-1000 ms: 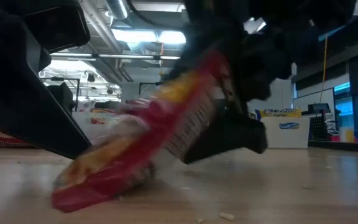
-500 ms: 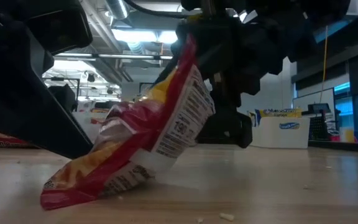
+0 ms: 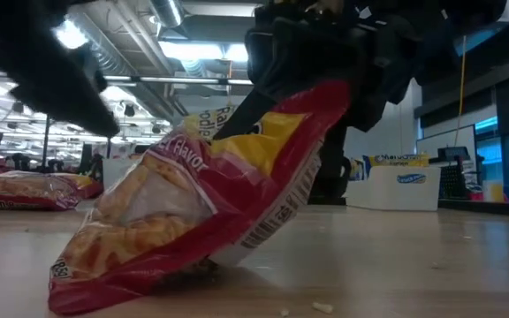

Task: Sort Maruchan noodles
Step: Put the red noodle pack into the transparent bin

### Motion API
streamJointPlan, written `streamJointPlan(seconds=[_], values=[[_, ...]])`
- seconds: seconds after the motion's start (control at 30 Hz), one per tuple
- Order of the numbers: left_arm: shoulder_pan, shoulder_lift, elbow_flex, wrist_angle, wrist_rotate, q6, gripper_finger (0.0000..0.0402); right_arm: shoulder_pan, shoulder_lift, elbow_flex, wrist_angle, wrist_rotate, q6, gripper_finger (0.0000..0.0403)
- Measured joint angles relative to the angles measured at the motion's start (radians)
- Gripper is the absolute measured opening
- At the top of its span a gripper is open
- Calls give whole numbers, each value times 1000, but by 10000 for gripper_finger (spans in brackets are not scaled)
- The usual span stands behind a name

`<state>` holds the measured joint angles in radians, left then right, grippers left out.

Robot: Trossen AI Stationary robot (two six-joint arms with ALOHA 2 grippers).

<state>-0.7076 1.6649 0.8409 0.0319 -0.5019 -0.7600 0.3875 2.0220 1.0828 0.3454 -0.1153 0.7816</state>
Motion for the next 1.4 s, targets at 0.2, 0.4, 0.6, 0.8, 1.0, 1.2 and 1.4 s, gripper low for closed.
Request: streamJointPlan(seconds=[0.2, 0.4, 0.6, 0.8, 1.0, 1.2, 1.4], values=[[92, -12, 0, 14, 124, 48, 211, -1, 0, 0, 4, 25, -88, 119], [196, -12, 0, 100, 282, 154, 278, -1, 0, 0, 7, 17, -177, 118], [271, 12, 0, 129, 392, 221, 297, -1, 1, -2, 46, -7, -302, 118], [311, 45, 1, 171, 513, 221, 298, -1, 2, 21, 12, -10, -390, 118], [330, 47, 0, 191, 658, 222, 298, -2, 2, 92, -124, 26, -453, 118], [331, 47, 0, 145, 669, 214, 285, -4, 2, 171, -258, 47, -500, 118], [330, 47, 0, 151, 670, 213, 232, -4, 2, 211, -304, 51, -520, 122]])
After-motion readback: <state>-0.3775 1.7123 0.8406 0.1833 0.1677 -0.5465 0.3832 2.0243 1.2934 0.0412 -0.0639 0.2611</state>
